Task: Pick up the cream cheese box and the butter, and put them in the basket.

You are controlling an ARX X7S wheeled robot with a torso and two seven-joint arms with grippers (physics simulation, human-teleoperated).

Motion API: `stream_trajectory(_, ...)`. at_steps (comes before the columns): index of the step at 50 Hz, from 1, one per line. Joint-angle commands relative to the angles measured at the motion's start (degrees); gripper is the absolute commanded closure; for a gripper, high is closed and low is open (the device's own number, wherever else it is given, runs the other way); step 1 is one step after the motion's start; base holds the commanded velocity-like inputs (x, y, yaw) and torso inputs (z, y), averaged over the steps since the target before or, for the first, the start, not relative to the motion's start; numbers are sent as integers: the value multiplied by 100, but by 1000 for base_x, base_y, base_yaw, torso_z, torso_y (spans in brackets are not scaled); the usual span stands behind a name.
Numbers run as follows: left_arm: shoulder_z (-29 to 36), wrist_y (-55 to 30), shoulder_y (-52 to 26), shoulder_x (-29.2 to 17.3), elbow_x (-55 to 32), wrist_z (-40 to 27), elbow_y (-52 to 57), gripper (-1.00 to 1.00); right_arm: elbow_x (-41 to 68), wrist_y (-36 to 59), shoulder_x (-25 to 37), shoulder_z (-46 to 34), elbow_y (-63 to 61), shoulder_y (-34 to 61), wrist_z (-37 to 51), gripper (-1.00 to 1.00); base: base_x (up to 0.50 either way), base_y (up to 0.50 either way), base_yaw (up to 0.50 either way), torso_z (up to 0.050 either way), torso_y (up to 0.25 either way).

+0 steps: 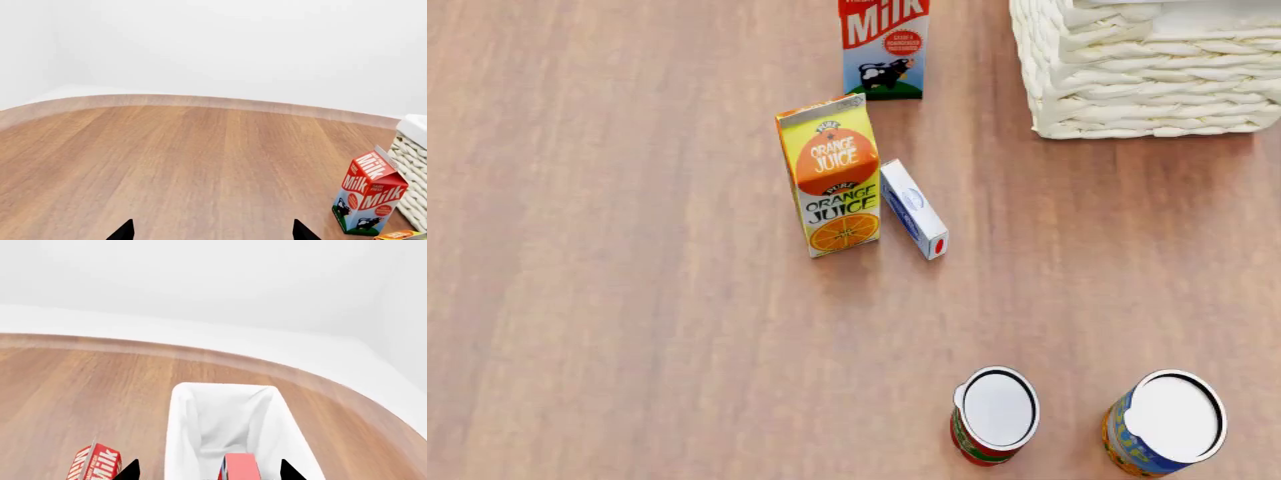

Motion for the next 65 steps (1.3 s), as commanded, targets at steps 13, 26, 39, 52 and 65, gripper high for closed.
stream_trajectory(13,36,36,-1,-36,-17,-29,10,-100,1897,254,279,371,-1276,-572,1140,-100,0,0,0,0,0)
stream_trajectory(26,62,52,2,-35,25,-2,12,-100,2370,349,218,143,-1292,-549,1124,-100,0,0,0,0,0)
stream_trajectory(39,105,66,-5,-34,50,-2,12,-100,2503,333,313,167,-1686,-968,785,-100,0,0,0,0,0)
stream_trajectory(52,89,82,33,-36,87,24,12,-100,2586,201,337,134,-1930,-1425,691,-100,0,0,0,0,0)
stream_trajectory(65,100,105,42,-55,77,15,23,-100,2302,104,346,135,-2033,-1935,444,-100,0,0,0,0,0)
